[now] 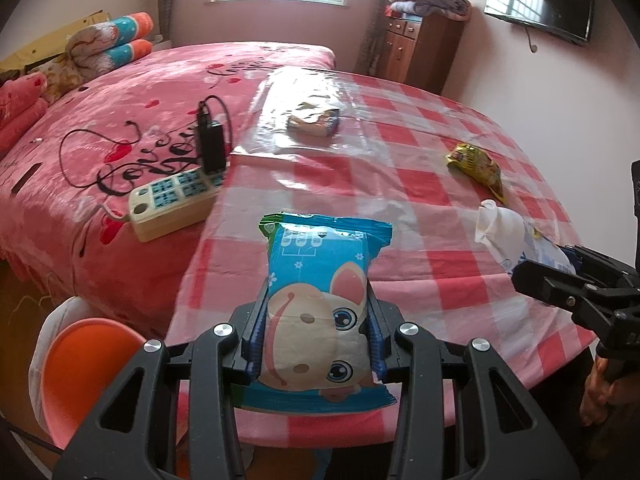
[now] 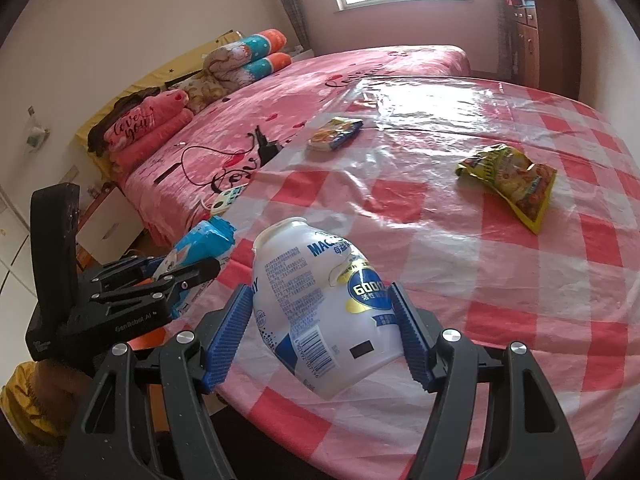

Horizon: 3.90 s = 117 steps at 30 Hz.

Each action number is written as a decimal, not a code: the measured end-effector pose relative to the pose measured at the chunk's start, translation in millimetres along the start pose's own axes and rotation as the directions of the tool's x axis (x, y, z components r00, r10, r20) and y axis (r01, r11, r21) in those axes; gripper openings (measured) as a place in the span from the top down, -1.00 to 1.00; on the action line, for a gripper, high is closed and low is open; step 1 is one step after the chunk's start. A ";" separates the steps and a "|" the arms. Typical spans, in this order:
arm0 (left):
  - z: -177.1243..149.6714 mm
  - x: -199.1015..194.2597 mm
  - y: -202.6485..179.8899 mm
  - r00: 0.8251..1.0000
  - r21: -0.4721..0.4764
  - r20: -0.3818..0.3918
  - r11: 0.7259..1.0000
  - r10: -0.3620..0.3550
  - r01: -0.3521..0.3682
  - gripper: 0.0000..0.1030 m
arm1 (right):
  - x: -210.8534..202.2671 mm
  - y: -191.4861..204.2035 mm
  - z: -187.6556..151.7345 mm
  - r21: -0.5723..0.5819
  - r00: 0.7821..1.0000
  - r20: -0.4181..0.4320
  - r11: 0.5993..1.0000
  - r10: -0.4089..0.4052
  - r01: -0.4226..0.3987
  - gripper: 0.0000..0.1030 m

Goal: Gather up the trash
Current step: 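Carry the cow snack bag and MAGIC bottle with both tools over the orange bucket, then open both tools over the orange bucket to drop the bag and bottle, then move both tools back to the remaining snack bags on the checked sheet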

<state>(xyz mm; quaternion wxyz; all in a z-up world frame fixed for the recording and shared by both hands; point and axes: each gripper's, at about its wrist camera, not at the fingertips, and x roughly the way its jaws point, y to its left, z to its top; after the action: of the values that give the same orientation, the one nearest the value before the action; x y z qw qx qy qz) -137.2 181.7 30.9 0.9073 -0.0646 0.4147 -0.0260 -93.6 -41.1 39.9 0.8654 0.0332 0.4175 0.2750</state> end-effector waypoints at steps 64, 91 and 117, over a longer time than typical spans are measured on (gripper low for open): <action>-98.6 -43.5 187.7 0.946 -0.330 -0.134 0.887 0.294 -0.323 0.19 | 103.5 224.1 -7.8 -0.418 0.936 -0.290 0.853 0.201 -0.313 -0.35; -106.0 -32.1 209.3 0.917 -0.369 -0.195 0.840 0.348 -0.397 -0.57 | 119.3 203.6 1.9 -0.315 0.952 -0.249 0.914 0.180 -0.255 -0.73; -67.5 -35.2 156.3 0.952 -0.303 -0.127 0.903 0.277 -0.304 -0.64 | 98.4 129.6 -0.2 -0.153 0.978 -0.158 0.975 0.137 -0.162 -0.73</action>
<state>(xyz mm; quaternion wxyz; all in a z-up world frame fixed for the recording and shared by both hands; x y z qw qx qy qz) -212.2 333.6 -8.2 0.8611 -0.1467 0.4546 0.1743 -102.6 118.1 7.7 0.8091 -0.0273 0.4519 0.3748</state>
